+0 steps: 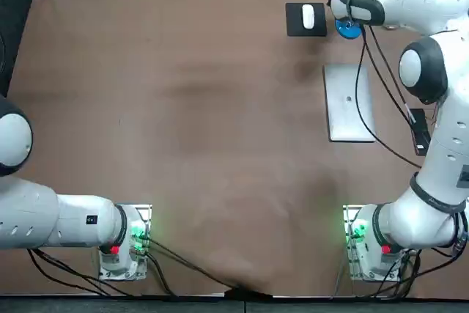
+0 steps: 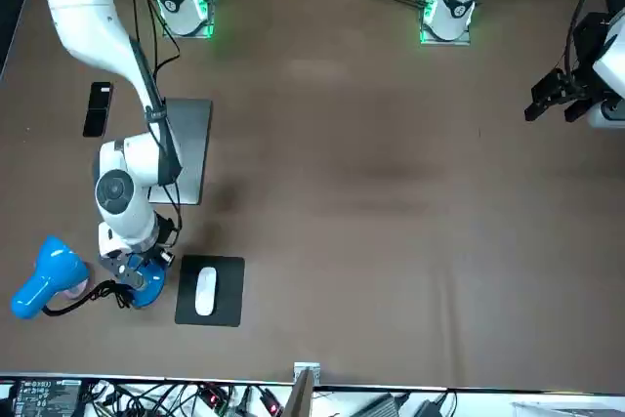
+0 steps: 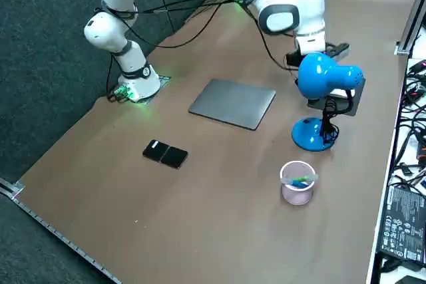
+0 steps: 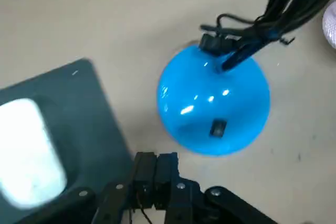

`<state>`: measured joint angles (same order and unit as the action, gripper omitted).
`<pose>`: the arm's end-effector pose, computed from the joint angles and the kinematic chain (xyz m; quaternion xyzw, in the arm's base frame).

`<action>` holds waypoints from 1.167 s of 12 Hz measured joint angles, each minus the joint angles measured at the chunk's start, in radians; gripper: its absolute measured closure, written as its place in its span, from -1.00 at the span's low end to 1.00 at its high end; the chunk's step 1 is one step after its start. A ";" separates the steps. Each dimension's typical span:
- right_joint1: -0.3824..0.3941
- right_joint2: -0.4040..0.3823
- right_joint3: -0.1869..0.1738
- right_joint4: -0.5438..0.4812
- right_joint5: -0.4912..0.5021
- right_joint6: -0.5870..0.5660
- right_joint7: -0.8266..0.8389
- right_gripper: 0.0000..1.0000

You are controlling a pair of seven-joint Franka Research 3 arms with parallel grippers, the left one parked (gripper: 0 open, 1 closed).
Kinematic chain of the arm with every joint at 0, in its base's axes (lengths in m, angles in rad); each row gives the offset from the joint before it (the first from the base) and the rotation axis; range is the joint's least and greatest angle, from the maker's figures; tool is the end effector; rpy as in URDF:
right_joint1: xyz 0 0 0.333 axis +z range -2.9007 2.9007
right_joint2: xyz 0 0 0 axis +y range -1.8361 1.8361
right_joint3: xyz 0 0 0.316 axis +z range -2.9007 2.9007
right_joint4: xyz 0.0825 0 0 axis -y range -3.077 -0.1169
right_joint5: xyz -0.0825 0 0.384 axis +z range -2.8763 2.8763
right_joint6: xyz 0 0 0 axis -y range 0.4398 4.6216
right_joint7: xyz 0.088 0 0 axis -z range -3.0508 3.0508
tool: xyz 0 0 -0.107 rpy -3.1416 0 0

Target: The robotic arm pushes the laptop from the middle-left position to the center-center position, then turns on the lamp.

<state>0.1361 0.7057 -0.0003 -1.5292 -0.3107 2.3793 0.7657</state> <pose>0.7175 0.0949 0.2555 0.9691 -0.2064 0.1141 0.0722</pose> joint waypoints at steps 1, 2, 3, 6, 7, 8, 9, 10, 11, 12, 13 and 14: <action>0.002 -0.017 0.019 0.001 0.000 -0.034 0.000 0.96; 0.003 -0.035 0.040 0.002 0.000 -0.070 0.000 0.96; 0.003 -0.054 0.059 0.003 0.000 -0.106 0.000 0.96; 0.004 -0.109 0.107 0.003 0.000 -0.208 -0.012 0.95; 0.004 -0.127 0.118 0.003 0.000 -0.228 -0.024 0.95; 0.004 -0.145 0.127 0.004 0.000 -0.247 -0.041 0.91; 0.004 -0.162 0.136 0.004 0.001 -0.270 -0.061 0.89; 0.003 -0.199 0.144 0.005 0.014 -0.312 -0.122 0.84; 0.001 -0.219 0.144 0.005 0.035 -0.334 -0.179 0.83; -0.005 -0.241 0.144 0.006 0.065 -0.360 -0.241 0.83; -0.016 -0.265 0.144 0.007 0.098 -0.385 -0.306 0.81; -0.033 -0.289 0.144 0.007 0.128 -0.408 -0.372 0.80</action>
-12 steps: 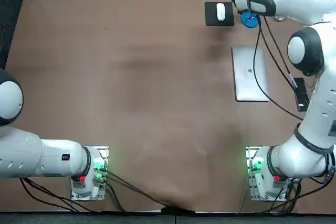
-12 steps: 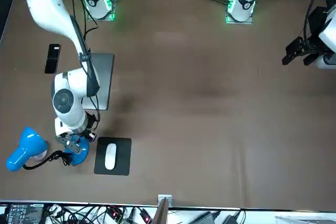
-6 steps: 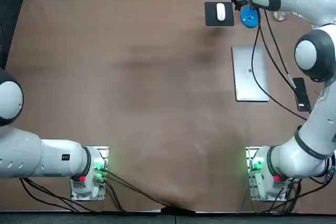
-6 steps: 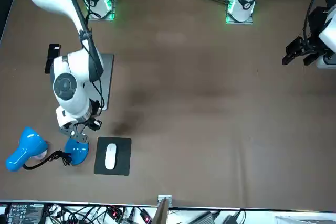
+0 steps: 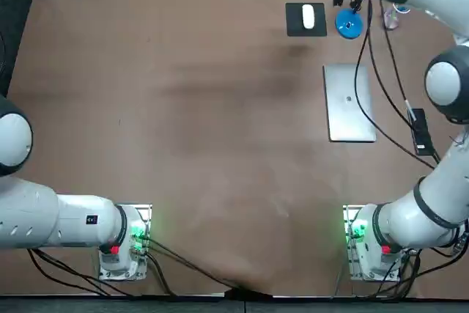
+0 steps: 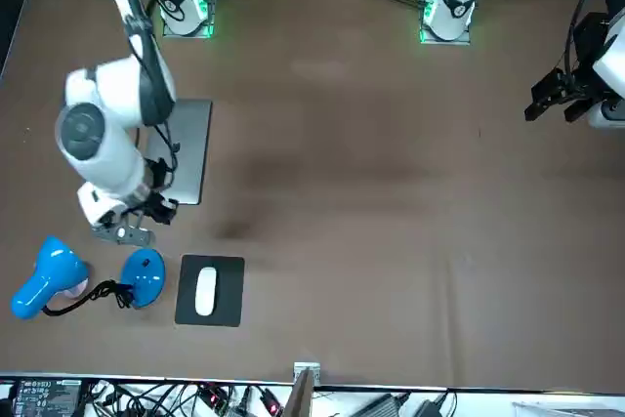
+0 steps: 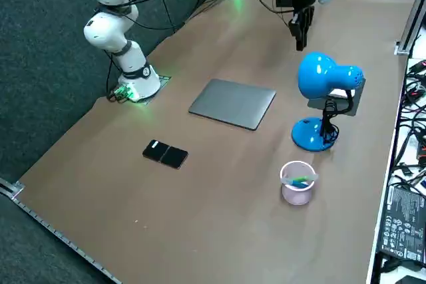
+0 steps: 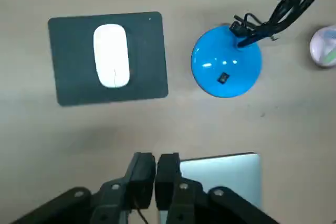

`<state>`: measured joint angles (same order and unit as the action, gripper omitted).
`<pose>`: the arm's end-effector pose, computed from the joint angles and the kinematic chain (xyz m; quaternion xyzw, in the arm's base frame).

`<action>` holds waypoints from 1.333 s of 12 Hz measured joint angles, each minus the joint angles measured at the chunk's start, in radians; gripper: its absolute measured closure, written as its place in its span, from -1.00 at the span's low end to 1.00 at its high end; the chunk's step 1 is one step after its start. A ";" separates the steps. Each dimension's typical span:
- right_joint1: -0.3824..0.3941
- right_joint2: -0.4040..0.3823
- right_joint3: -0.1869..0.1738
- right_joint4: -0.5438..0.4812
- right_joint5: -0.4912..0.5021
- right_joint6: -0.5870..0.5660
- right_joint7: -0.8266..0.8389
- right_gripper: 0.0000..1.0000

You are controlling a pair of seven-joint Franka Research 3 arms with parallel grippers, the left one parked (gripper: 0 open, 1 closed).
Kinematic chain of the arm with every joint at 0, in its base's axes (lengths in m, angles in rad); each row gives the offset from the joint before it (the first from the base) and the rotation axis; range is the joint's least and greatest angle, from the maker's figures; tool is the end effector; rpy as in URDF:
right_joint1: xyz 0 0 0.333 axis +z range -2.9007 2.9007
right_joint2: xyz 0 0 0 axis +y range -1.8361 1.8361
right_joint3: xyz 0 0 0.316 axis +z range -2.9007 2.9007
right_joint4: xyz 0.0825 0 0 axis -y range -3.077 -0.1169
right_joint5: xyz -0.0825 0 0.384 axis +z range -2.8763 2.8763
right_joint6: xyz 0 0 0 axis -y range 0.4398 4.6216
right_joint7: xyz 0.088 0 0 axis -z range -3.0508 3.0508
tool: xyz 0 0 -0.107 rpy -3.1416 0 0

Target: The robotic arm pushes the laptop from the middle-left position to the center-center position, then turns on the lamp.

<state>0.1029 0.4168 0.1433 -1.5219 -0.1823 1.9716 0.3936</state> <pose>0.6682 0.1418 0.4261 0.9972 -0.0462 0.0355 0.0470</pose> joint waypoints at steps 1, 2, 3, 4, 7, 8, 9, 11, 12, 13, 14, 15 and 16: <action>-0.022 -0.024 0.000 0.000 0.025 -0.025 -0.077 0.75; -0.047 -0.048 0.000 0.001 0.050 -0.056 -0.157 0.72; -0.073 -0.072 -0.001 0.001 0.074 -0.087 -0.231 0.67; -0.096 -0.094 -0.001 0.001 0.093 -0.118 -0.288 0.64; -0.131 -0.155 -0.001 0.002 0.110 -0.193 -0.361 0.05; -0.131 -0.175 -0.001 0.001 0.110 -0.205 -0.365 -0.17; -0.130 -0.194 0.000 -0.002 0.114 -0.214 -0.365 -0.40; -0.126 -0.242 -0.012 -0.019 0.136 -0.234 -0.365 -0.87; -0.117 -0.270 -0.029 -0.031 0.148 -0.250 -0.366 -1.00; -0.102 -0.299 -0.054 -0.041 0.157 -0.268 -0.369 -1.00; -0.090 -0.325 -0.075 -0.049 0.162 -0.293 -0.371 -1.00; -0.077 -0.368 -0.104 -0.061 0.171 -0.338 -0.382 -1.00; -0.075 -0.384 -0.114 -0.066 0.185 -0.347 -0.390 -1.00</action>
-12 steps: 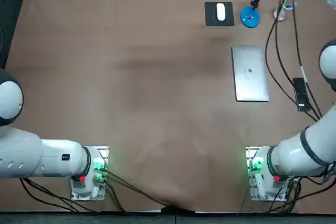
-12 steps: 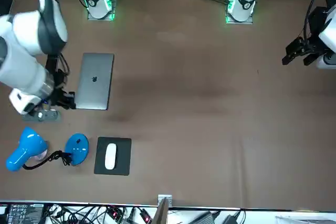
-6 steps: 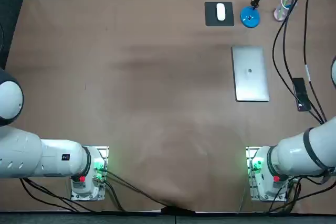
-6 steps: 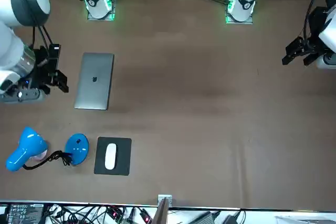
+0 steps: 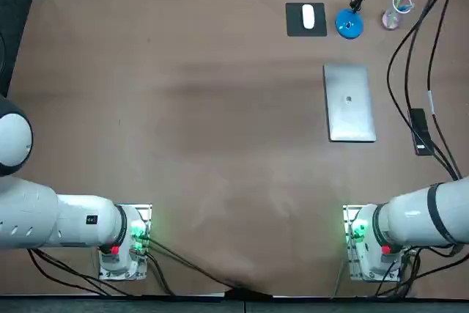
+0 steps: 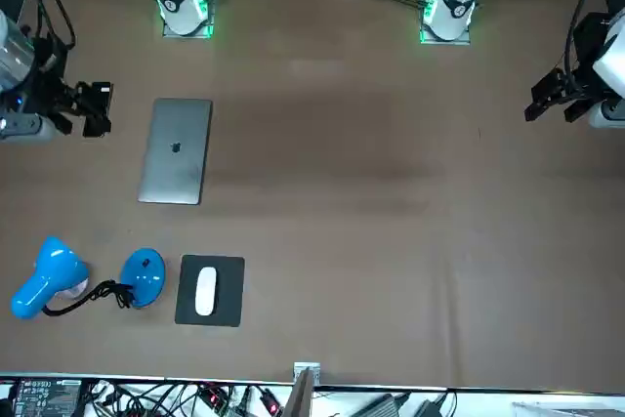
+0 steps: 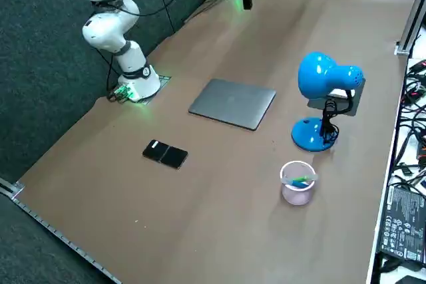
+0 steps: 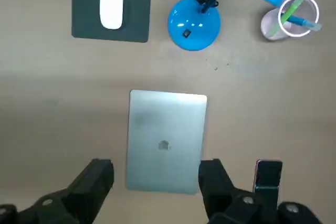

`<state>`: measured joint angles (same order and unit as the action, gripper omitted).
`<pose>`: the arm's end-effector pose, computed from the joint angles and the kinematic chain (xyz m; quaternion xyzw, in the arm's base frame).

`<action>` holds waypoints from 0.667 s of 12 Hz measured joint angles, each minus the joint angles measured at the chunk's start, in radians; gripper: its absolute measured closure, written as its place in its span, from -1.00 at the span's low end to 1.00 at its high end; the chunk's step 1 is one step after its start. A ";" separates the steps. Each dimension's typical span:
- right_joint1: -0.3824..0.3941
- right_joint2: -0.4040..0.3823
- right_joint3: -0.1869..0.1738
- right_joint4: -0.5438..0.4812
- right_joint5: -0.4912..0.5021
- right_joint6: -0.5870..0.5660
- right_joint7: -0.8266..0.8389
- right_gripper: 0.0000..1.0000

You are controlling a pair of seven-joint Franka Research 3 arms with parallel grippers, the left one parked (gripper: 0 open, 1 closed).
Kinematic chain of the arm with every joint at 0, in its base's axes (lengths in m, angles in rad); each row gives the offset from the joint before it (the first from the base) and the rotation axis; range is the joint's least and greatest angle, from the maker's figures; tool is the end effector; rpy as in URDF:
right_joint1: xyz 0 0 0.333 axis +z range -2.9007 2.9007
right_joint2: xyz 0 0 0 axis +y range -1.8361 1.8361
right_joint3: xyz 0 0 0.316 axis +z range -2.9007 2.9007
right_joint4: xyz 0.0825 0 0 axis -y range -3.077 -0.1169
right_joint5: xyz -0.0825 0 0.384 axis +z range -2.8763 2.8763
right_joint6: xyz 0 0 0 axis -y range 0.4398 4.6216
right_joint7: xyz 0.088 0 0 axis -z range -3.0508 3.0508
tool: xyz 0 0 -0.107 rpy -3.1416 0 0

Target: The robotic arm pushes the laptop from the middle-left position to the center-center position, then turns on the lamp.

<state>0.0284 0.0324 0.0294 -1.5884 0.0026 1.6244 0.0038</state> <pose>0.5678 0.0329 0.6027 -0.9996 -0.0269 -0.0018 0.0018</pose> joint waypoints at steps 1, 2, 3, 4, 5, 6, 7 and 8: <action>0.003 -0.012 -0.012 -0.003 0.018 -0.002 -0.003 -1.00; 0.010 -0.024 -0.028 -0.004 0.034 -0.003 -0.006 -1.00; 0.020 -0.034 -0.046 -0.006 0.040 -0.009 -0.009 -1.00; 0.028 -0.043 -0.061 -0.007 0.040 -0.026 -0.010 -1.00; 0.032 -0.051 -0.069 -0.008 0.040 -0.043 -0.012 -1.00; 0.033 -0.059 -0.073 -0.015 0.040 -0.049 -0.012 -1.00; 0.034 -0.070 -0.076 -0.029 0.039 -0.049 -0.013 -1.00; 0.036 -0.086 -0.078 -0.050 0.036 -0.046 -0.013 -1.00</action>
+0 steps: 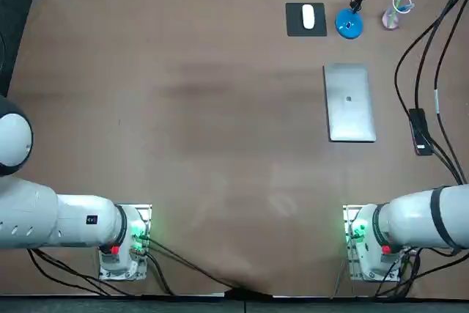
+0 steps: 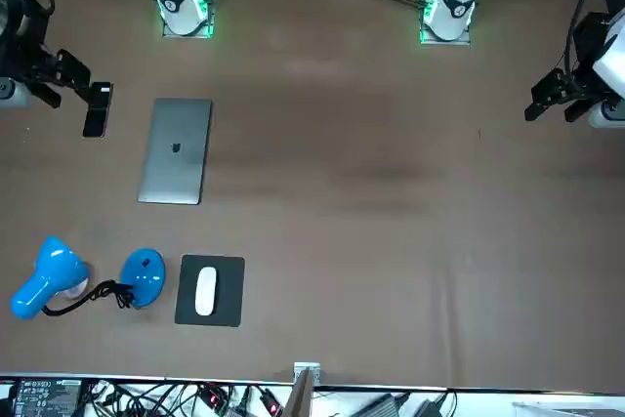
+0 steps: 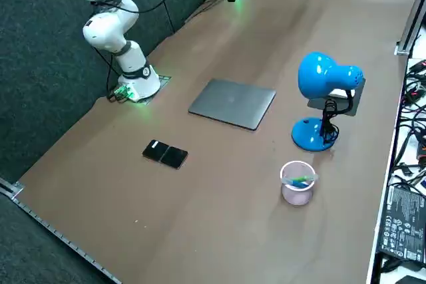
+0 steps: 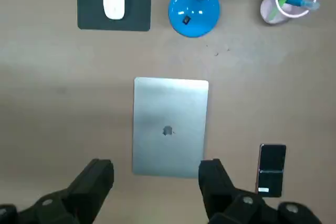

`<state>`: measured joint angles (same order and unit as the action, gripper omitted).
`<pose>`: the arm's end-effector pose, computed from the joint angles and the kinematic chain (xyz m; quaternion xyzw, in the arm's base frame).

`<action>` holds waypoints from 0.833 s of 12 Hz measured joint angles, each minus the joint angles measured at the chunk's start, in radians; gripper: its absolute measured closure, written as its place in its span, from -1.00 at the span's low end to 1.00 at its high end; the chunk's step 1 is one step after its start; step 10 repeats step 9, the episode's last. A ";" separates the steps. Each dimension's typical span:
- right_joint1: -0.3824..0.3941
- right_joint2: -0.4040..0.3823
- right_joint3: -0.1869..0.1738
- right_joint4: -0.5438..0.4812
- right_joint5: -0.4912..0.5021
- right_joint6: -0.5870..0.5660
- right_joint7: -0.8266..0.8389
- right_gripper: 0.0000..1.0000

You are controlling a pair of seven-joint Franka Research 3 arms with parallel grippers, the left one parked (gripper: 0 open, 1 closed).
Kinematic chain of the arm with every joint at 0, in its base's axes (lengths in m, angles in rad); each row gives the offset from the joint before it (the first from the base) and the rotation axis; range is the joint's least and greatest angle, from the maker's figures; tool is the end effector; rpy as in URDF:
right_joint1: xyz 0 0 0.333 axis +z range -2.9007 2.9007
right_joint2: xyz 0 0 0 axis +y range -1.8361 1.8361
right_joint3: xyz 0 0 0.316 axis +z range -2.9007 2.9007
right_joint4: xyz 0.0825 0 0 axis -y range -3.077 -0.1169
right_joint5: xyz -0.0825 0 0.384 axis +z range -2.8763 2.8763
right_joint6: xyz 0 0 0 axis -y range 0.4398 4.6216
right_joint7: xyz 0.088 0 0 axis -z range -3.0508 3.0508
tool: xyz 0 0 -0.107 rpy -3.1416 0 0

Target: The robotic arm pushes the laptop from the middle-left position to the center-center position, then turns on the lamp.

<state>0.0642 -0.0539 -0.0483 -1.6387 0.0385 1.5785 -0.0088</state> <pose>0.5377 0.0119 0.6226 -0.9997 -0.0122 0.0033 0.0205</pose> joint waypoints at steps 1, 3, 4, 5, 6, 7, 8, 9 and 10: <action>0.001 -0.020 -0.001 -0.024 -0.002 0.003 0.000 -1.00; 0.002 -0.056 -0.003 -0.062 -0.003 0.005 0.000 -1.00; 0.003 -0.070 -0.003 -0.071 -0.003 0.005 0.000 -1.00; 0.004 -0.079 -0.003 -0.077 -0.004 0.005 0.000 -1.00; 0.005 -0.085 -0.002 -0.080 -0.012 0.004 0.001 -1.00; 0.006 -0.087 -0.002 -0.081 -0.029 0.001 0.001 -1.00; 0.007 -0.088 -0.001 -0.081 -0.048 -0.006 0.001 -1.00; 0.007 -0.088 -0.001 -0.081 -0.059 -0.013 0.002 -1.00; 0.007 -0.088 -0.001 -0.081 -0.059 -0.013 0.002 -1.00</action>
